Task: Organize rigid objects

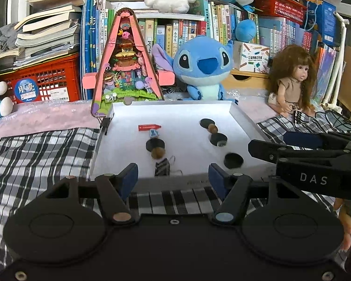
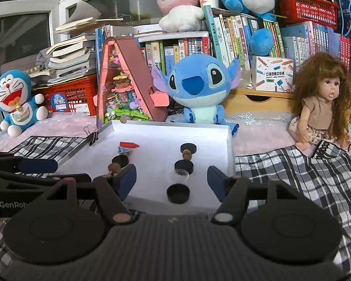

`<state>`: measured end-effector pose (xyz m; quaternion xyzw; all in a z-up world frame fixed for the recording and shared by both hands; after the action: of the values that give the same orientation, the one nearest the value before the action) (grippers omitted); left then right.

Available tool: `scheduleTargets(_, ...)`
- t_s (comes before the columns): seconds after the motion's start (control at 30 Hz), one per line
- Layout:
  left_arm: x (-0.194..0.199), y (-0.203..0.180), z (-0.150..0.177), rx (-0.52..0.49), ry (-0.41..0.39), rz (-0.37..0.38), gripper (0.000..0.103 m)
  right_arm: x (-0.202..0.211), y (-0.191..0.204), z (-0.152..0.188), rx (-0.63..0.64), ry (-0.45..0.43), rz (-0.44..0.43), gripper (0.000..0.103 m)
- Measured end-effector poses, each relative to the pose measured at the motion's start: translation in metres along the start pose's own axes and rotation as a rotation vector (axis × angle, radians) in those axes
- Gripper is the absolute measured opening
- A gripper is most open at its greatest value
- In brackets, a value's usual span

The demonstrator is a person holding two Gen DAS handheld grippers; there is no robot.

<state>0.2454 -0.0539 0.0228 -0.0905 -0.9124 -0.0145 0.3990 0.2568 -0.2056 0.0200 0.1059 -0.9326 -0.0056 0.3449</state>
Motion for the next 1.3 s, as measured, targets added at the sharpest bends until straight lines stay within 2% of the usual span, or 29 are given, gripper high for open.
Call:
scheduleTargets(0.37, 0.013, -0.001, 0.032, -0.006, 0.004, -0.01, 0.065, 0.016, 0.011, 0.029, 0.022, -0.003, 0.011, 0.081)
scheduleTargets(0.57, 0.014, 0.003, 0.046, -0.012, -0.01, -0.053, 0.066, 0.018, 0.013, 0.042, 0.026, 0.005, 0.019, 0.083)
scheduleTargets(1.1, -0.02, 0.024, 0.081, 0.055, 0.073, -0.119, 0.066, -0.003, 0.013, 0.081, -0.022, 0.073, 0.062, 0.083)
scheduleTargets(1.3, -0.024, 0.028, 0.082, 0.061, 0.056, -0.141, 0.074, -0.014, 0.014, 0.091, -0.036, 0.109, 0.092, 0.087)
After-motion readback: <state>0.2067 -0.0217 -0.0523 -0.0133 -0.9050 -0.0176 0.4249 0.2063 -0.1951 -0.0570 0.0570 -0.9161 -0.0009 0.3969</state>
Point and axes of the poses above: each gripper's, at about its wrist camera, not at the fingertips, and x roughly against the way its jaws point, y to its left, z to its underside, the point moved 9 cm from there along -x, roughly the way its jaws point, and after that the axes turned 11 degrees about y, right-handed, at the moved point
